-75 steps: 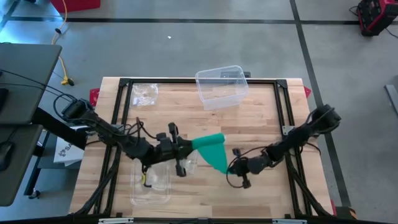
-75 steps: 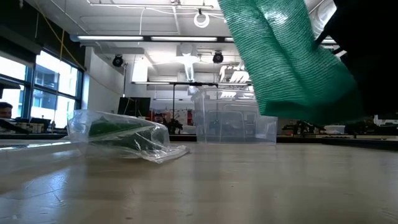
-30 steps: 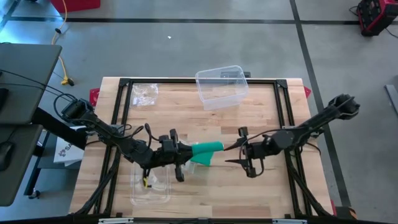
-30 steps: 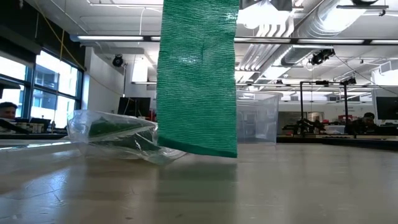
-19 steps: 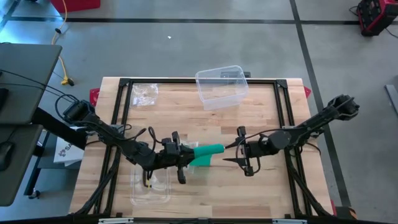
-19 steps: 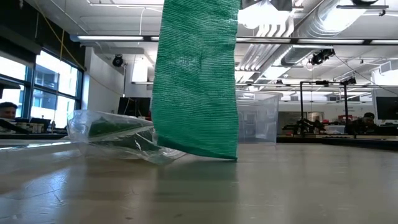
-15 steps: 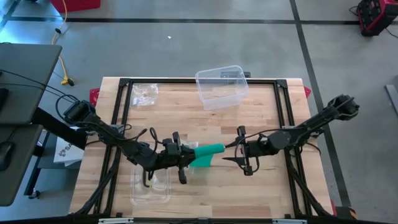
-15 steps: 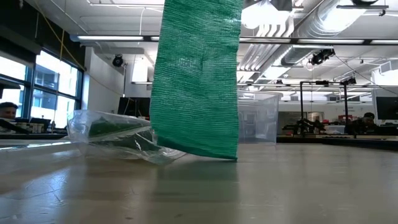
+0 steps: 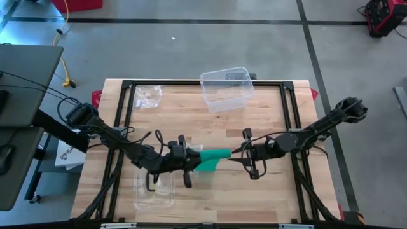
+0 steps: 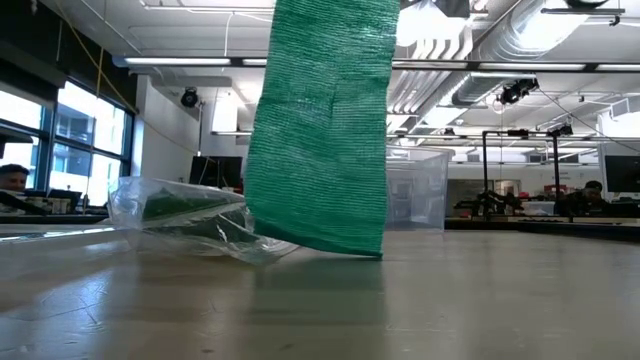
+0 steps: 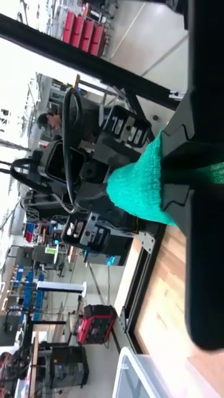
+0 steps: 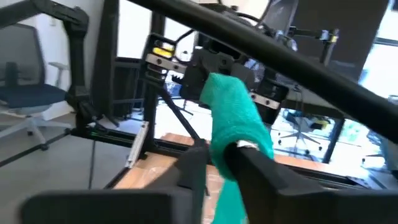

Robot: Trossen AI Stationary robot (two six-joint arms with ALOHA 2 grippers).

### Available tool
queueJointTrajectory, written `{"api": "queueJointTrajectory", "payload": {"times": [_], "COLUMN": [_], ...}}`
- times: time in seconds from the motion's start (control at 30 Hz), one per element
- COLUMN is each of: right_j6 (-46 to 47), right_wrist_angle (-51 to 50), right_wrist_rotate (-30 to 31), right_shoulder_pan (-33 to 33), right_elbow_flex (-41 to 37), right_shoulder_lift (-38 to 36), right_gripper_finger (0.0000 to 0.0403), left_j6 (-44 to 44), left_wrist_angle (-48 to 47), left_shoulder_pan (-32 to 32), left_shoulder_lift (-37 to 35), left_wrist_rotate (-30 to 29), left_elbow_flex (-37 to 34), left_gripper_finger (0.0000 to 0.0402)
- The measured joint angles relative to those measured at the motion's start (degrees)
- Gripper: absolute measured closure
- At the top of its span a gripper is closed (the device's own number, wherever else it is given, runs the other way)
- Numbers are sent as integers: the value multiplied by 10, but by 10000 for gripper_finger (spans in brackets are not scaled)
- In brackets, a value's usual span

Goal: Roll bandage
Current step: Roll the blue bandage

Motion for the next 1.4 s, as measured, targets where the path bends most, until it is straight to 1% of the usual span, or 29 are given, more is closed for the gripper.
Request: {"api": "queueJointTrajectory", "payload": {"times": [0.1, 0.13, 0.27, 0.37, 0.43, 0.53, 0.63, 0.8, 0.9, 0.97, 1.03, 1.1, 1.2, 1.3, 1.4], "right_j6": [-5, -8, -10, -16, -18, -15, -15, -15, -24, -37, -39, -40, -51, -79, -110], "right_wrist_angle": [-6, -13, -15, -12, -10, -9, -9, -9, -24, -46, -64, -72, -79, -86, -95], "right_wrist_rotate": [5, 4, 8, 13, 10, 7, 8, 16, 40, 56, 58, 57, 40, 29, 33], "right_shoulder_pan": [0, 0, 1, 4, 5, 5, 5, 5, 5, 5, 5, 5, 7, 13, 25], "right_elbow_flex": [0, 0, 1, 1, 1, 1, 1, 1, 1, 1, 1, 1, 1, 1, 1], "right_shoulder_lift": [0, 0, 1, 1, 1, 1, 1, 0, 0, 0, 0, 0, 0, 0, 1], "right_gripper_finger": [384, 393, 393, 401, 400, 402, 403, 402, 400, 387, 365, 333, 278, 225, 191], "left_j6": [-4, -4, -3, -3, -8, -20, -28, -32, -48, -62, -64, -64, -61, -50, -44], "left_wrist_angle": [-10, -16, -68, -146, -199, -263, -302, -301, -303, -298, -279, -256, -221, -190, -162], "left_shoulder_pan": [1, 2, 2, 2, 2, 2, 0, -3, -5, -7, -7, -9, -9, -9, -7], "left_shoulder_lift": [0, 0, -22, -51, -73, -109, -130, -136, -122, -110, -95, -79, -60, -42, -32], "left_wrist_rotate": [-3, -4, 2, 4, 2, 0, 1, 1, 6, 17, 19, 20, 21, 21, 22], "left_elbow_flex": [0, 0, 0, 0, 0, 0, 0, 0, 0, 0, 0, 0, 0, 0, 0], "left_gripper_finger": [345, 332, 277, 244, 228, 217, 217, 226, 236, 242, 246, 250, 252, 252, 252]}}
